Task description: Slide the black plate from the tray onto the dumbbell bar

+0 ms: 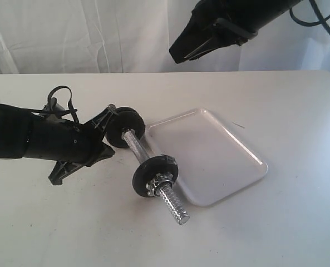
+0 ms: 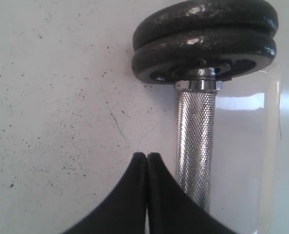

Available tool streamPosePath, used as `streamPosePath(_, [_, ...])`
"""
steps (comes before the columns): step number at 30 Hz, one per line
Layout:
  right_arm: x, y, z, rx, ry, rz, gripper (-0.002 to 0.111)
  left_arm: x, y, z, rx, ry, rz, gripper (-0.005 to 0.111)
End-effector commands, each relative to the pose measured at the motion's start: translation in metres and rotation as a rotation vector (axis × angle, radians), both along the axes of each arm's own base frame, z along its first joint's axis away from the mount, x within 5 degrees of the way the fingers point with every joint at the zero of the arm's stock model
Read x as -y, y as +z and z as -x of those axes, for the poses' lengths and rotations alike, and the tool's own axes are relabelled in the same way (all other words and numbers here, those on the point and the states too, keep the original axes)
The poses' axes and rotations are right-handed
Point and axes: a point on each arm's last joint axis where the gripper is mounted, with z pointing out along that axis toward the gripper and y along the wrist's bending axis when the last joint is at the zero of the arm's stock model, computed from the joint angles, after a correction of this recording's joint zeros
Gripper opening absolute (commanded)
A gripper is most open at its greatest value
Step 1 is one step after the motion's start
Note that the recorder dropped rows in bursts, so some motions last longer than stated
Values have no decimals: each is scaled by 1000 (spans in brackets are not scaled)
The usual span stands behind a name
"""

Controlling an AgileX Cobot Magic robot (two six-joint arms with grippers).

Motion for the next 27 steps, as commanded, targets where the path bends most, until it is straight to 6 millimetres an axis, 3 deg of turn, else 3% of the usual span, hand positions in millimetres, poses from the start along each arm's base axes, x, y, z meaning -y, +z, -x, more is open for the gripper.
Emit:
streamPosePath(1, [2,3,1,4,-7,-7,36,0,4,0,23,-20,-17,0])
streamPosePath(8, [5,1,1,15,-10,30,33,-7,8,-1,85,-21,-113,0])
streamPosePath(12, [7,-1,0,22,-18,65,0,-14,28,-1,274,-157,-309,0])
streamPosePath(22, [8,-2,-1,23,-19,77,0,-29,102,20,698,-367,-578,0])
streamPosePath(25, [8,-2,-1,29,-24,75,0,-33,113,29,748,-387,-595,0])
streamPosePath(27, [8,-1,-3,46,-39,68,0,-36,110,37,746,-414,-603,0])
